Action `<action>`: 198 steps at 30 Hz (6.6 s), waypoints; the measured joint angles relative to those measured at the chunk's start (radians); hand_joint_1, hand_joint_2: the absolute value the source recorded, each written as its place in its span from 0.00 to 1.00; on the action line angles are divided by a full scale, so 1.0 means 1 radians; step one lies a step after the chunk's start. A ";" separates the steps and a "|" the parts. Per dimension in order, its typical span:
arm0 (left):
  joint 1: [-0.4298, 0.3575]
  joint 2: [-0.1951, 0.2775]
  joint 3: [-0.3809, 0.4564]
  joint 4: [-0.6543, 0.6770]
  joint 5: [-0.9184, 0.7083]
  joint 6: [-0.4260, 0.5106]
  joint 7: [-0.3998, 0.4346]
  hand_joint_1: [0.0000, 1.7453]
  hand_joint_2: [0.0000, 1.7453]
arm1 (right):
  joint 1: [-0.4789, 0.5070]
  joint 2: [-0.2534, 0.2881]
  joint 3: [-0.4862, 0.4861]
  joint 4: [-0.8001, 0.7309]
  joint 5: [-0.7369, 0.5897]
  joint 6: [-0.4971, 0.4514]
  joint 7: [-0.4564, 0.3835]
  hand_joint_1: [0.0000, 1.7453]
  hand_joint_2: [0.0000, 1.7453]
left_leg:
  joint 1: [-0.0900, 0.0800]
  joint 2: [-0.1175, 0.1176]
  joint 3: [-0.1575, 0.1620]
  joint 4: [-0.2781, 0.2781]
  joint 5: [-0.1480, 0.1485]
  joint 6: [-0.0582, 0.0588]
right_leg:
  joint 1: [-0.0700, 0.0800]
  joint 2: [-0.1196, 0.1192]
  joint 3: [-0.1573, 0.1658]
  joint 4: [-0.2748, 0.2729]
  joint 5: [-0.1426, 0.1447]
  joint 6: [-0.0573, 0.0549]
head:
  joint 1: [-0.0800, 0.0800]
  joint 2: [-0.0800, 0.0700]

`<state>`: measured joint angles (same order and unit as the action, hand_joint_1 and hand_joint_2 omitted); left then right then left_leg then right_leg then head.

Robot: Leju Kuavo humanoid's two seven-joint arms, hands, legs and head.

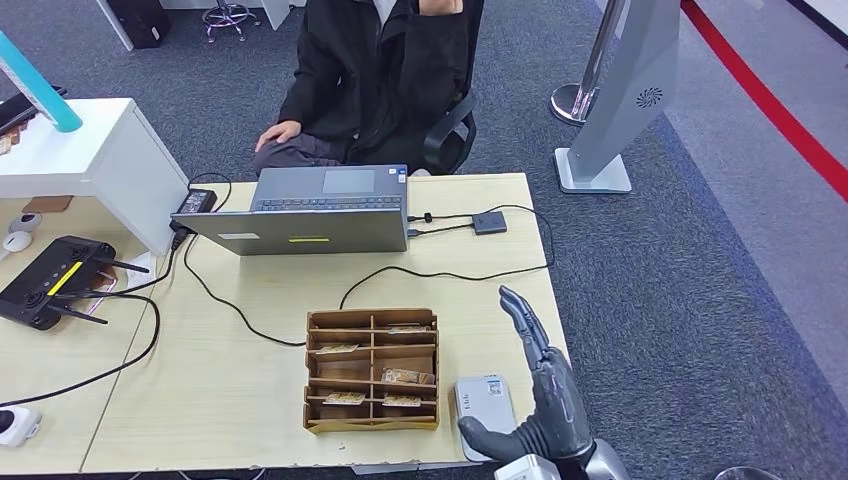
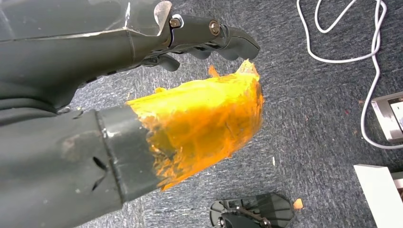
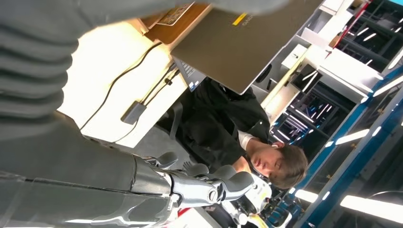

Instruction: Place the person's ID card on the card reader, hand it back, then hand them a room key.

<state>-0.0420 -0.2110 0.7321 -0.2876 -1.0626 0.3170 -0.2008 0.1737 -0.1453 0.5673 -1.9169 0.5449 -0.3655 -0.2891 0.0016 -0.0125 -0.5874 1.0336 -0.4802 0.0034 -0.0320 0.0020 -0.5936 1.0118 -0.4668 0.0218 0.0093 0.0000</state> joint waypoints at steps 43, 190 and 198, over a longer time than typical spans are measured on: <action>-0.020 -0.009 -0.010 0.000 -0.088 -0.040 0.073 0.00 0.00 | -0.193 0.036 0.084 0.145 0.586 0.066 0.300 0.00 1.00 | 0.000 0.001 0.000 0.000 0.000 0.000 | 0.000 0.001 0.000 0.000 0.000 0.000 | 0.000 0.000; -0.037 -0.024 -0.068 -0.004 -0.136 -0.084 0.126 0.00 0.00 | -0.366 0.130 0.180 0.463 0.693 0.259 0.412 0.40 1.00 | 0.000 0.001 0.000 0.000 0.000 0.000 | 0.000 0.001 0.000 0.000 0.000 0.000 | 0.000 0.000; -0.037 -0.024 -0.074 -0.010 -0.140 -0.086 0.128 0.00 0.00 | -0.375 0.136 0.180 0.473 0.693 0.263 0.412 0.45 1.00 | 0.000 0.001 0.000 0.000 0.000 0.000 | 0.000 0.001 0.000 0.000 0.000 0.000 | 0.000 0.000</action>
<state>-0.0791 -0.2350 0.6581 -0.2972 -1.2028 0.2307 -0.0731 -0.2014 -0.0095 0.7473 -1.4438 1.2379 -0.1026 0.1233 0.0016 -0.0118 -0.5872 1.0337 -0.4800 0.0035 -0.0320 0.0030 -0.5935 1.0119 -0.4667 0.0218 0.0093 0.0000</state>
